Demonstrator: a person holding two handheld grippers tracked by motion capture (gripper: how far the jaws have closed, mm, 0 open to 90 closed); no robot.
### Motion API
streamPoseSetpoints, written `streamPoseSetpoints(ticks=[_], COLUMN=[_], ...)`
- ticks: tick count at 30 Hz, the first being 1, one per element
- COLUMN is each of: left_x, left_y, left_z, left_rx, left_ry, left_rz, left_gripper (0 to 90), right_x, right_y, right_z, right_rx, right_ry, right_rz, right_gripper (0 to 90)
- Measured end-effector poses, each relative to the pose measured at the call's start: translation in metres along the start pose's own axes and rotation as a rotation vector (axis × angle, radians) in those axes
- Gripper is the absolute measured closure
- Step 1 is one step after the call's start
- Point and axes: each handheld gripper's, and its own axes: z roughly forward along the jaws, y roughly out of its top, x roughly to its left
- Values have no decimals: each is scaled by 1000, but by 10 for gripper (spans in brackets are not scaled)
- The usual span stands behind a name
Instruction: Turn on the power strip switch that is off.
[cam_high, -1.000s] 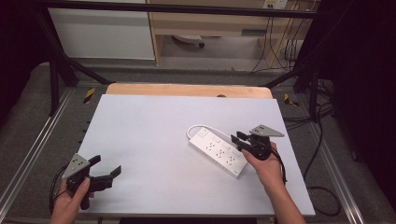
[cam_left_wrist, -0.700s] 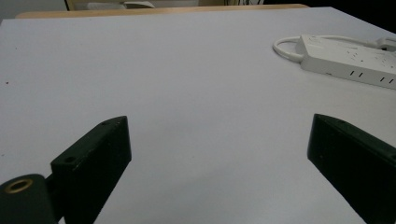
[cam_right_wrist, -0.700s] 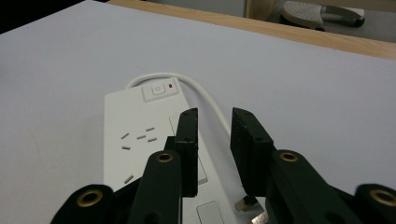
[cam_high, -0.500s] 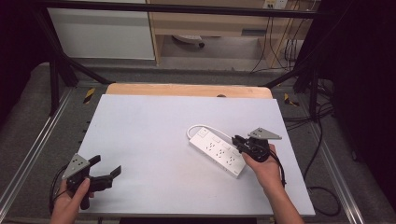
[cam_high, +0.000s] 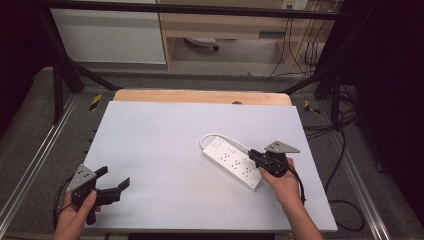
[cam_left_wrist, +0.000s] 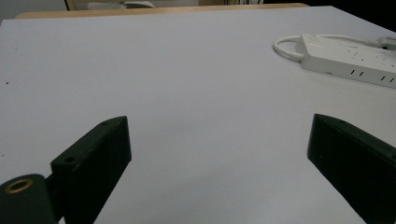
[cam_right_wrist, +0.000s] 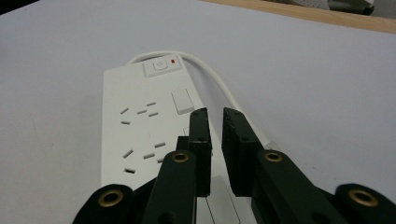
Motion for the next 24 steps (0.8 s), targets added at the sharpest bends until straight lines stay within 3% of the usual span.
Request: streamPoseSetpoints(ticks=[24], left_x=[0], left_y=[0], left_z=[0], left_rx=[-1], left_ry=[0], left_rz=[6], left_gripper=[62], right_x=[0], right_y=[-12], right_z=[3], right_rx=[19], right_ry=[2], right_rz=[-13], right_gripper=[871])
